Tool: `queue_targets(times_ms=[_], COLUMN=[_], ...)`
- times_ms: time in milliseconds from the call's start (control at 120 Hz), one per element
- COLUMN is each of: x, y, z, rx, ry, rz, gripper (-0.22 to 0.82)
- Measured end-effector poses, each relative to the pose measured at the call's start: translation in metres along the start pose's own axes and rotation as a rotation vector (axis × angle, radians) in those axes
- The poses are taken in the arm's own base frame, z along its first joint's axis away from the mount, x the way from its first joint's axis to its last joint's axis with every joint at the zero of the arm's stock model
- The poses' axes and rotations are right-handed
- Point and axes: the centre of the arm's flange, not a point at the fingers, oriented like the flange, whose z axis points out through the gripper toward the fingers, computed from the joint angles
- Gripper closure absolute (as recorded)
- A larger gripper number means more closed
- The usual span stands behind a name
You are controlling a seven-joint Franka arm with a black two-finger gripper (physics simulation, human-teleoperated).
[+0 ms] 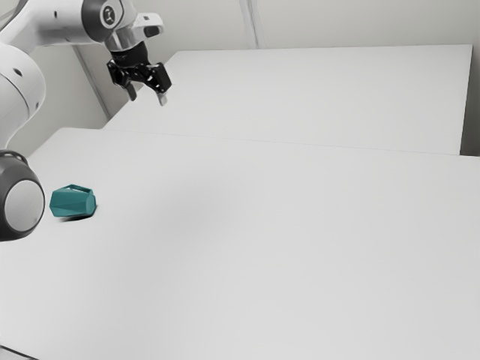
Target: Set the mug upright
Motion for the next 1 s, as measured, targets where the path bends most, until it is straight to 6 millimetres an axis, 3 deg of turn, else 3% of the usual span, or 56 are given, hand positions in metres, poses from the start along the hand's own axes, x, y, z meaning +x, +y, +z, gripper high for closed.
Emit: queue_targets(times_ms=[150, 217, 325, 542, 650, 792, 1000], x=[-0.007, -0.015, -0.044, -0.088, -0.099, -0.100, -0.129], y=[-0.006, -0.013, -0.067, -0.183, -0.241, -0.293, -0.337], z=[-0.005, 0.012, 0.041, 0.067, 0.095, 0.113, 0.140], rx=[0.006, 0.002, -0.006, -0.073, -0.137, -0.192, -0.272], ry=[-0.001, -0.043, -0.118, -0.113, -0.097, -0.067, -0.078], rz=[0.001, -0.009, -0.096, -0.213, -0.251, -0.241, -0.206], gripper=[0.00, 0.00, 0.00, 0.00, 0.00, 0.00, 0.00])
